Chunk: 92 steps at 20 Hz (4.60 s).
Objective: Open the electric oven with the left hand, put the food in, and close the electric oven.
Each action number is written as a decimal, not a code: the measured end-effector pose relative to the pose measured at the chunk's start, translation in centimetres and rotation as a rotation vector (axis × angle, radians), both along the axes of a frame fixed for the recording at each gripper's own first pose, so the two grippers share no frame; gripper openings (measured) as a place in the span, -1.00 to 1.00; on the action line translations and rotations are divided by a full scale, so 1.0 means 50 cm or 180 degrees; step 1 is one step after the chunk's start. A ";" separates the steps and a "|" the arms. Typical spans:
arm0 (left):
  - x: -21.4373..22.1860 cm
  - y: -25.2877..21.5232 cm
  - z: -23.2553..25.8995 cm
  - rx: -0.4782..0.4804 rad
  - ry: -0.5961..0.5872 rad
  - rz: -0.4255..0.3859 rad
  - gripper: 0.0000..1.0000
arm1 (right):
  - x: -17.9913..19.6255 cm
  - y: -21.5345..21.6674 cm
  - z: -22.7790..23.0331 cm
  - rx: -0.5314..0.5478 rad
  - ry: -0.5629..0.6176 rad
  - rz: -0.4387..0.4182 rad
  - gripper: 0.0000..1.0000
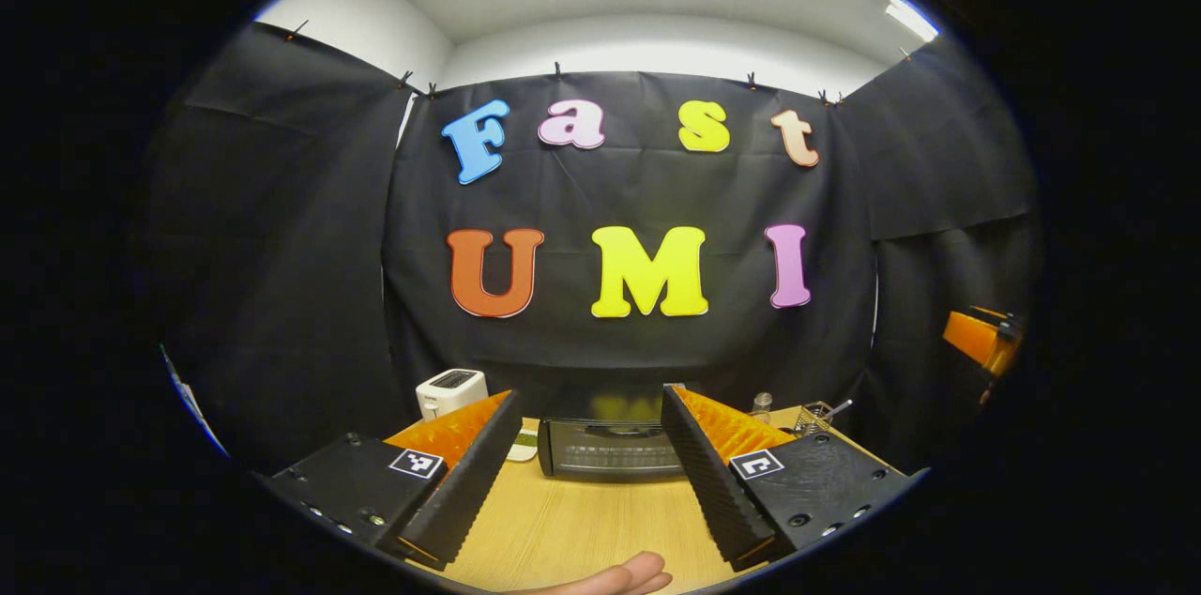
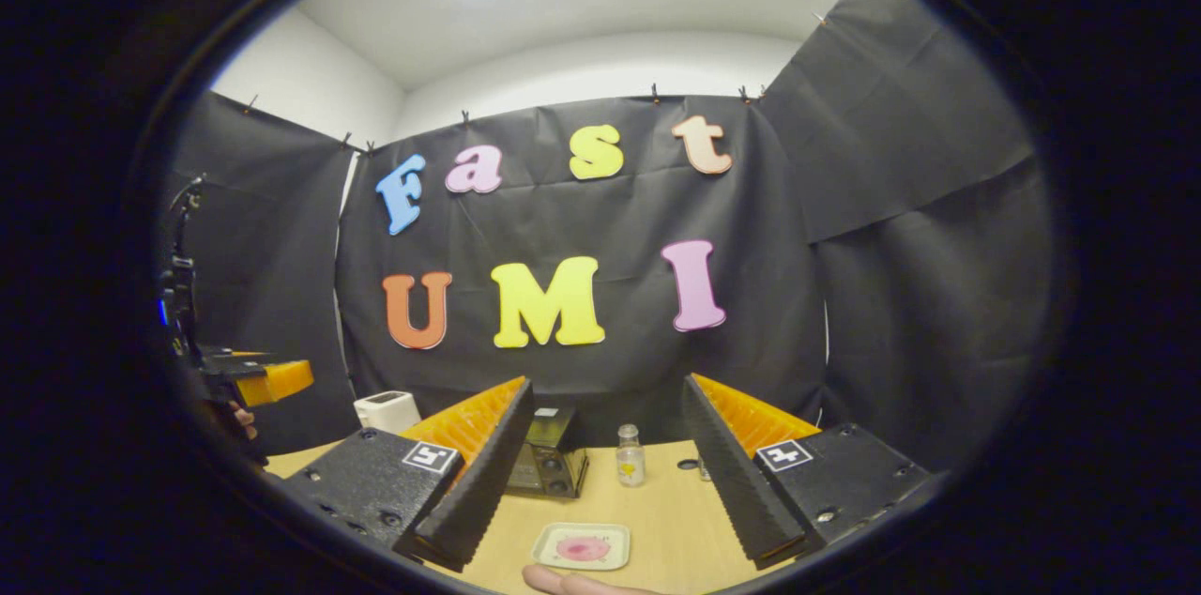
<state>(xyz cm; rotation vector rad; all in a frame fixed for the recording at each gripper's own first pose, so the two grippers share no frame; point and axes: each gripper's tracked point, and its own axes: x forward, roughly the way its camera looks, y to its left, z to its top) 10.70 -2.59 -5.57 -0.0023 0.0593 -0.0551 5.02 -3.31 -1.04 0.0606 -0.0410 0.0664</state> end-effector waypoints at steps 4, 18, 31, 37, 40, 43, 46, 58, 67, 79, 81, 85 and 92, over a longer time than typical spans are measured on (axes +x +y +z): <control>0.127 -0.070 -0.082 -0.0102 0.0314 -0.0222 0.90 | 0.028 -0.032 -0.011 -0.0069 0.0026 -0.0033 1.00; 0.431 -0.158 -0.398 0.0203 0.1511 -0.0412 0.93 | 0.022 -0.161 -0.010 -0.0064 0.0035 -0.0320 1.00; 0.479 -0.141 -0.426 0.0178 0.1723 -0.0288 0.98 | -0.070 -0.148 0.018 -0.0248 -0.0132 -0.0400 0.92; 0.486 -0.165 -0.439 0.0230 0.1690 -0.0470 0.93 | -0.095 -0.147 0.007 -0.0333 -0.0083 -0.0420 0.92; 0.471 -0.160 -0.434 0.0270 0.1638 -0.0503 0.91 | -0.101 -0.149 -0.001 -0.0285 -0.0003 -0.0429 0.92; 0.436 -0.152 -0.436 0.0256 0.1633 -0.0508 0.90 | -0.103 -0.144 -0.007 -0.0189 0.0066 -0.0403 0.93; 0.402 -0.148 -0.440 0.0253 0.1552 -0.0512 0.89 | -0.103 -0.137 -0.007 -0.0186 0.0095 -0.0400 0.92; 0.221 -0.120 -0.547 0.0193 0.1302 -0.0459 0.88 | -0.144 -0.065 -0.036 -0.0135 0.0286 -0.0192 0.93; 0.151 -0.112 -0.659 0.0204 0.1437 -0.0427 0.89 | -0.099 -0.001 -0.088 -0.0312 0.0404 -0.0111 1.00; 0.127 -0.117 -0.714 0.0155 0.1655 -0.0417 0.90 | -0.032 0.030 -0.196 -0.0468 0.0774 -0.0138 0.93; 0.134 -0.105 -0.660 -0.0046 0.1337 -0.0333 0.94 | -0.014 0.024 -0.234 -0.0515 0.0939 -0.0166 1.00; 0.095 -0.102 -0.554 0.0026 0.0991 -0.0460 0.92 | 0.037 0.031 -0.339 -0.0628 0.1493 -0.0083 0.93; -0.011 -0.003 -0.373 -0.0099 0.0520 -0.0182 0.91 | 0.139 0.029 -0.515 -0.0737 0.2100 -0.0017 1.00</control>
